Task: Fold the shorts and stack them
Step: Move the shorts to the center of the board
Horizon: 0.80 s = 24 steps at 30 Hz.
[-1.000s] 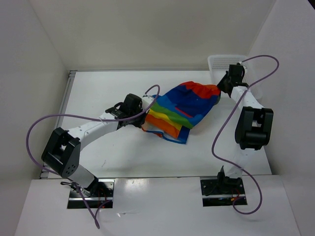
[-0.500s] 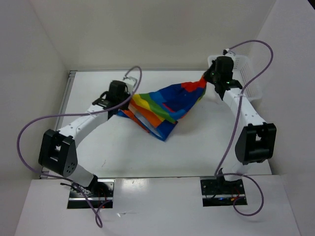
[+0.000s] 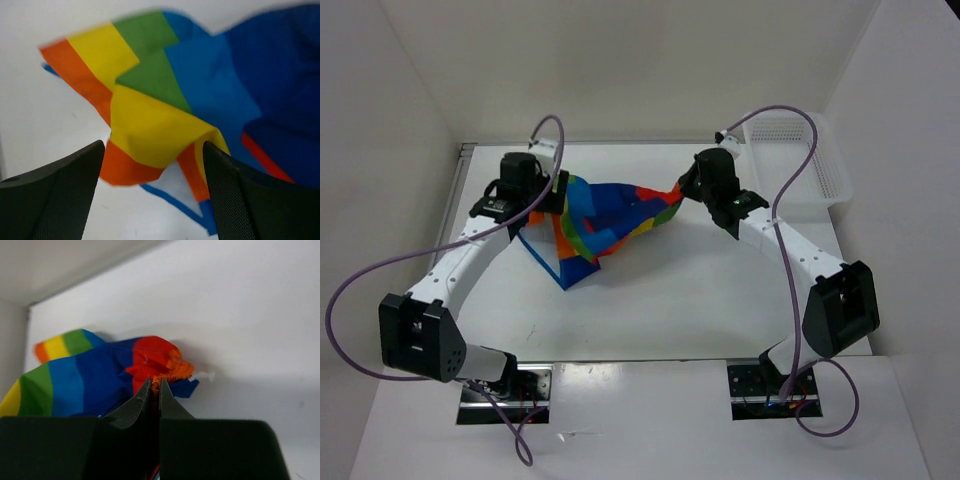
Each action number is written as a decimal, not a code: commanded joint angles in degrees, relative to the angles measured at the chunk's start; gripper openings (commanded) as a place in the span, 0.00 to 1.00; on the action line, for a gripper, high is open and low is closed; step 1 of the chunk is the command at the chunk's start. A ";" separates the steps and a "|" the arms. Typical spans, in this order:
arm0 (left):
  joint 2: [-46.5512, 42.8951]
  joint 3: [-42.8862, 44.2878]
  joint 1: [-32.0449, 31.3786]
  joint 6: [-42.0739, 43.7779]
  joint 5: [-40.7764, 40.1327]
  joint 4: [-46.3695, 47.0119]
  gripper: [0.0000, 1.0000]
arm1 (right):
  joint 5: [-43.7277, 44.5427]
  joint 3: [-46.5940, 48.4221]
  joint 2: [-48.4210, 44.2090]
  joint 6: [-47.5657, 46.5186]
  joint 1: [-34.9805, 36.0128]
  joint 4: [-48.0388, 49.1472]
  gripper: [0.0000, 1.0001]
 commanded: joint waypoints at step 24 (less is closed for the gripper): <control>-0.45 -12.55 -19.82 0.12 23.67 -30.44 0.59 | 4.59 -6.55 -0.24 3.74 -2.77 0.35 0.00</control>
